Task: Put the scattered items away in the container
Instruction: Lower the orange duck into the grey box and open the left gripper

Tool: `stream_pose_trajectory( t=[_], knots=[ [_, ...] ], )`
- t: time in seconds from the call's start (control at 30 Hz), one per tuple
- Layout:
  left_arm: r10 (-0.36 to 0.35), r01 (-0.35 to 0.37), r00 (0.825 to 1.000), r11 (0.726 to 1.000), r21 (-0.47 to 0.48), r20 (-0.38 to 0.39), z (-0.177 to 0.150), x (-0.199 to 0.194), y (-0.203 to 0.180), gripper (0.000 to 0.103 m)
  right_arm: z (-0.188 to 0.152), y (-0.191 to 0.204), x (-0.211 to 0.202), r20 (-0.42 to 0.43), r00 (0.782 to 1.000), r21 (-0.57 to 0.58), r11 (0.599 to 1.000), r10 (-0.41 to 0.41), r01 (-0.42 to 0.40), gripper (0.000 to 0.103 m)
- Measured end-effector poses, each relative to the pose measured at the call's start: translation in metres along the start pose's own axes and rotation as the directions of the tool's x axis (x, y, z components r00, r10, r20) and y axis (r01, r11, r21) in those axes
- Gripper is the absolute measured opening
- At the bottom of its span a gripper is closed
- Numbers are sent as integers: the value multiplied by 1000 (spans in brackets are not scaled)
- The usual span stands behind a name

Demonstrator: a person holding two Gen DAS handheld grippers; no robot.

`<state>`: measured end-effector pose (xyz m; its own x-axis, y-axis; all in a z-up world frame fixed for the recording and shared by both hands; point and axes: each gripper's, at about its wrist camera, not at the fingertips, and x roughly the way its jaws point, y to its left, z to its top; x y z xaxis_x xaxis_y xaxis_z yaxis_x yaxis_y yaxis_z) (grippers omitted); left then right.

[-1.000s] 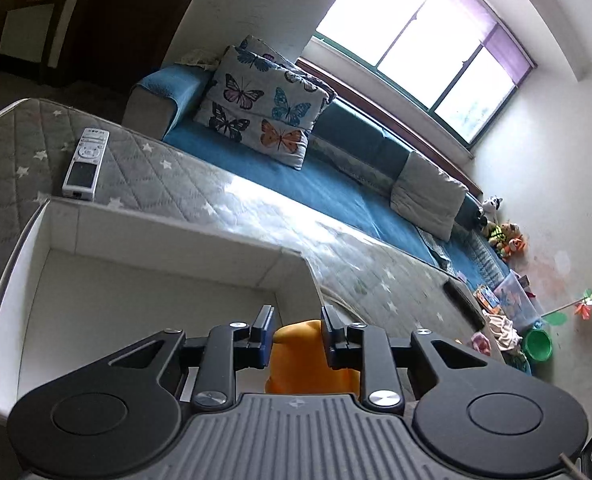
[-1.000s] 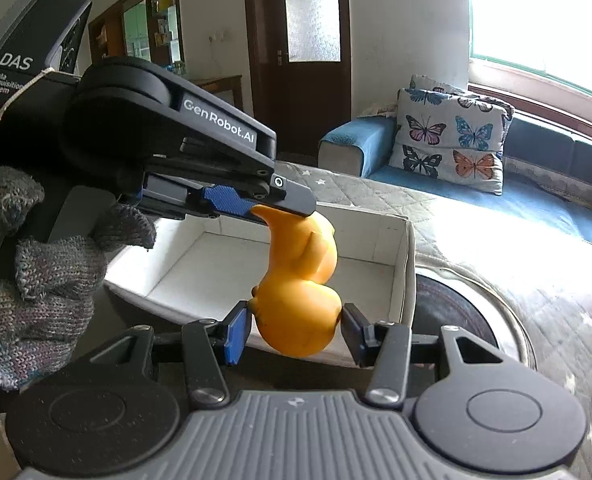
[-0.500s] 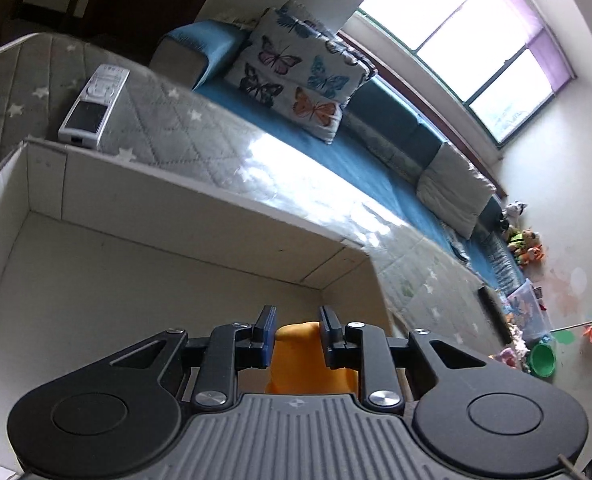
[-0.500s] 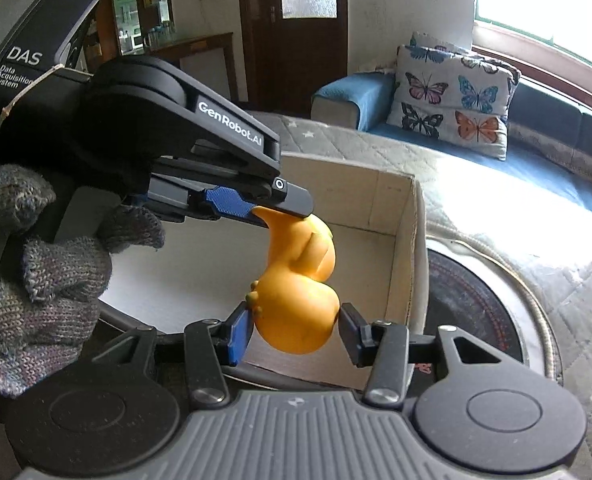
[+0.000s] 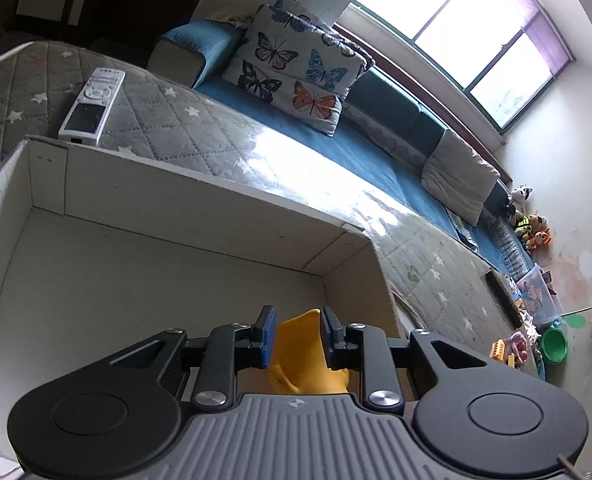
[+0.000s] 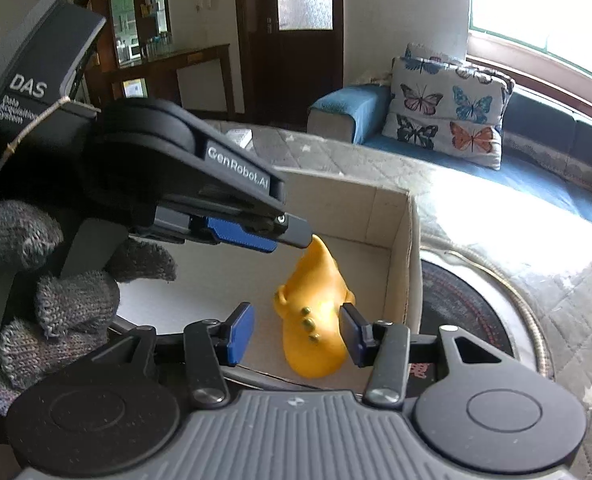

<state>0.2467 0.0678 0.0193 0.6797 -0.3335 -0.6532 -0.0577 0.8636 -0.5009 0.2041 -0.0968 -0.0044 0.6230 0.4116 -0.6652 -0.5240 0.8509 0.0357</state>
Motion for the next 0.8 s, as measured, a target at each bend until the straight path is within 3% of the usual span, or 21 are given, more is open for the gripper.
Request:
stream_pose_trajectory(
  t=[0.13, 0.43, 0.8],
  knots=[
    [0, -1, 1000, 1000, 27, 21, -5, -15, -8, 26, -1, 4, -19, 33, 999, -3, 1000, -2, 2, 51],
    [0, -4, 999, 997, 82, 46, -29, -51, -27, 26, -17, 13, -67, 92, 996, -15, 1000, -10, 11, 64],
    [-2, -6, 998, 990, 139, 62, -66, -88, -42, 26, -48, 26, -107, 115, 993, -25, 1000, -6, 9, 75]
  ],
)
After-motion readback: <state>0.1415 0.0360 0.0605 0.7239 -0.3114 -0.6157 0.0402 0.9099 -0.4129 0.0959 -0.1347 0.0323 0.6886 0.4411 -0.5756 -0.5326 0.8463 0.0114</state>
